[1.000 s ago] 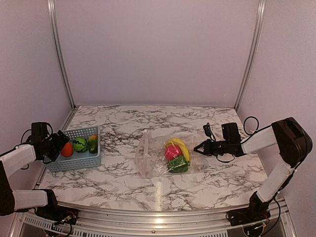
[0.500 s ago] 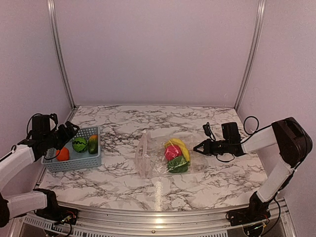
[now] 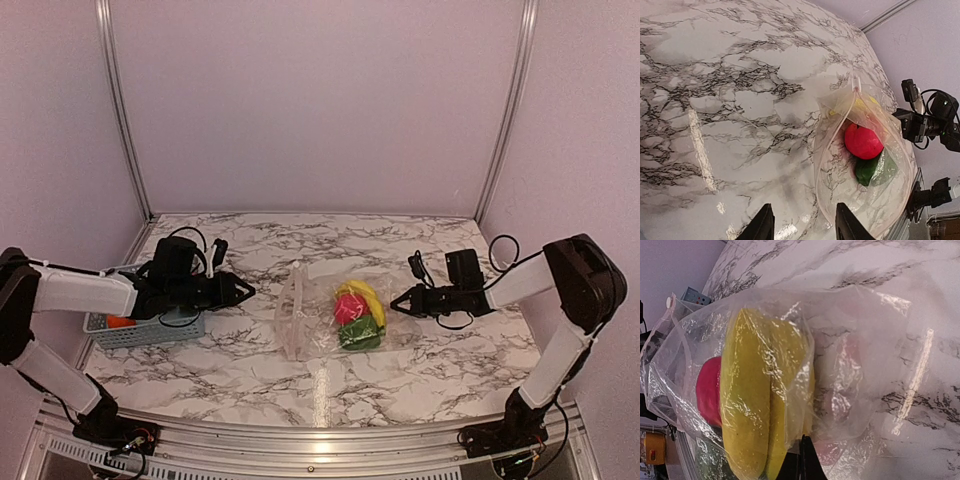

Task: Open the zip-top bag and remove the fake food

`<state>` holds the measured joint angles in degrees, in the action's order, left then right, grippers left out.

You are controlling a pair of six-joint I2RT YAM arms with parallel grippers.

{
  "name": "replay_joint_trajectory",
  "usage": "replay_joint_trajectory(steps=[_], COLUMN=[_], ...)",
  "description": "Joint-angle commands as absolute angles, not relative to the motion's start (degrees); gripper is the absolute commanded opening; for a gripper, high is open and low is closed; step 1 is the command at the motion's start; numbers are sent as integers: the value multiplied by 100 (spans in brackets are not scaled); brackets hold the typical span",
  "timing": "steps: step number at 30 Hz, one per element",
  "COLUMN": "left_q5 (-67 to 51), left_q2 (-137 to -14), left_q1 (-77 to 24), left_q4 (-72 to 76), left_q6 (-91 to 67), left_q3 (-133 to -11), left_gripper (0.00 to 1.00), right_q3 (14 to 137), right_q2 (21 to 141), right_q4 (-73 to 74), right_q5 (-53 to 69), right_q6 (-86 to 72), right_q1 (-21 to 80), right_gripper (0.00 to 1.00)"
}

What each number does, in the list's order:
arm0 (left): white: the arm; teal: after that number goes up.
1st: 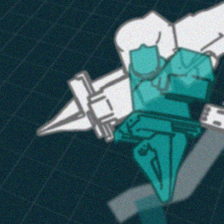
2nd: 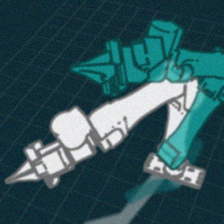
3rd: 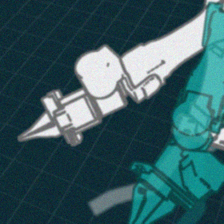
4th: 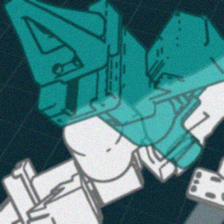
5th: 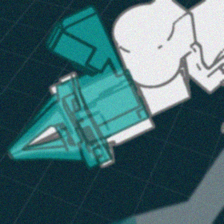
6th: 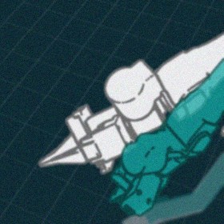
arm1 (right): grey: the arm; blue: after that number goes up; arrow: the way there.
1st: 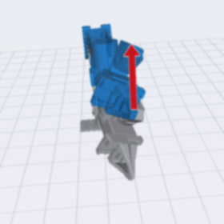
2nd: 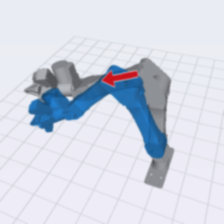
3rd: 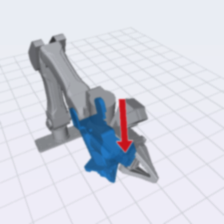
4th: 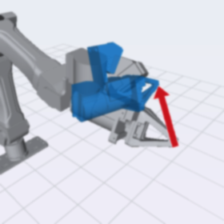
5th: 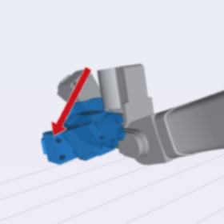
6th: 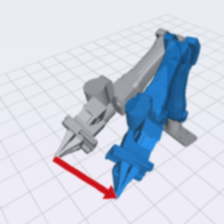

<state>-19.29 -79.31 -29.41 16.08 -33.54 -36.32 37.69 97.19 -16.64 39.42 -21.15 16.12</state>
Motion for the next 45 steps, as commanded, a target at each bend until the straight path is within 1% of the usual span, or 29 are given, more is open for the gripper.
replay_joint_trajectory(steps=[1, 7, 11, 17, 23, 26, 30, 32, 39, 42, 45], left_q5=[-2178, -2414, -2386, -2384, -2625, -2701, -2827, -2942, -3139, -2920, -2542], left_q2=[-8906, -9699, -10040, -10680, -11410, -11668, -11979, -12088, -12273, -12333, -12410], left_q1=[-3556, -3919, -4158, -4340, -4412, -4486, -4548, -4572, -4704, -4748, -4785], left_q4=[2394, 2870, 2828, 2834, 3313, 3422, 3633, 3856, 4212, 3945, 3267], left_q6=[-3307, -3384, -3356, -3473, -3653, -3651, -3741, -3830, -3893, -3804, -3603], left_q3=[-4106, -4496, -4803, -5313, -5697, -5941, -6195, -6236, -6391, -6513, -6743], left_gripper=[41, 36, 34, 34, 36, 40, 58, 65, 82, 87, 92], right_q3=[3933, 3969, 4021, 4134, 4253, 4318, 4417, 4449, 4525, 4551, 4552], right_q2=[9860, 9918, 9977, 10061, 10162, 10244, 10333, 10336, 10421, 10432, 10433], right_q4=[-1606, -1593, -1582, -1552, -1502, -1470, -1437, -1433, -1480, -1522, -1567], right_q5=[3911, 3896, 3887, 3894, 3835, 3791, 3755, 3724, 3700, 3725, 3769], right_q6=[-2013, -1989, -1978, -1969, -1953, -1936, -1945, -1958, -2038, -2079, -2104], right_q1=[1654, 1696, 1729, 1832, 1999, 2087, 2205, 2266, 2496, 2546, 2568], right_gripper=[0, 0, 0, 0, 0, 0, 0, 0, 0, 0, 0])
